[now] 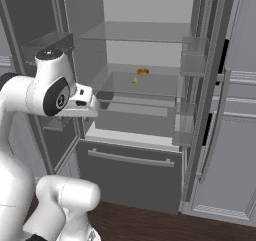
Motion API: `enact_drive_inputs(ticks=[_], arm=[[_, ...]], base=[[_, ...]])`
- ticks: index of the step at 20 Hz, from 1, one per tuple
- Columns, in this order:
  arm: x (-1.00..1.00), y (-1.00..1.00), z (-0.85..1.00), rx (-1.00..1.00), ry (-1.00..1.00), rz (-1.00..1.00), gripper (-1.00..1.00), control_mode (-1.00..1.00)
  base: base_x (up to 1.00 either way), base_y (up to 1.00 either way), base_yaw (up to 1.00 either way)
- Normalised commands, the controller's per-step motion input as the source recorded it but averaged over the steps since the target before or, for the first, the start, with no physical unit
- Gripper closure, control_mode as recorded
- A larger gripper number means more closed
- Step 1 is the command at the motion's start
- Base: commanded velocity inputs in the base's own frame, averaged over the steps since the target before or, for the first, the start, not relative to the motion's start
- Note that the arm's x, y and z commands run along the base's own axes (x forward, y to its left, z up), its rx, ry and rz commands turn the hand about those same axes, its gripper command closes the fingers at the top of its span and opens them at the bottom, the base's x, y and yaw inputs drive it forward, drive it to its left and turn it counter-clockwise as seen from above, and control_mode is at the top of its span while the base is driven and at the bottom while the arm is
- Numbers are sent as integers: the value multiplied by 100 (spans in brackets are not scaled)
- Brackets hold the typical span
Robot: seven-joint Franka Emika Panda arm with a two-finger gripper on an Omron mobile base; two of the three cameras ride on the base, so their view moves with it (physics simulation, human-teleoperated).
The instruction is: Grab a lemon wedge from the fridge and one ice cube from the ice bowl, and put them in the glass of lemonade.
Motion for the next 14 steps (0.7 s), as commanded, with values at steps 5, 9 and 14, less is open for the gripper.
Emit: enact_drive_inputs(ticks=[5, 9, 14], arm=[[-36, -13, 0, -1, 0, -8, -100, -100], [-8, -1, 0, 0, 1, -1, -100, -100], [0, 0, 0, 0, 0, 0, -100, -100]], base=[[0, 0, 0], [0, 0, 0], [0, 0, 0]])
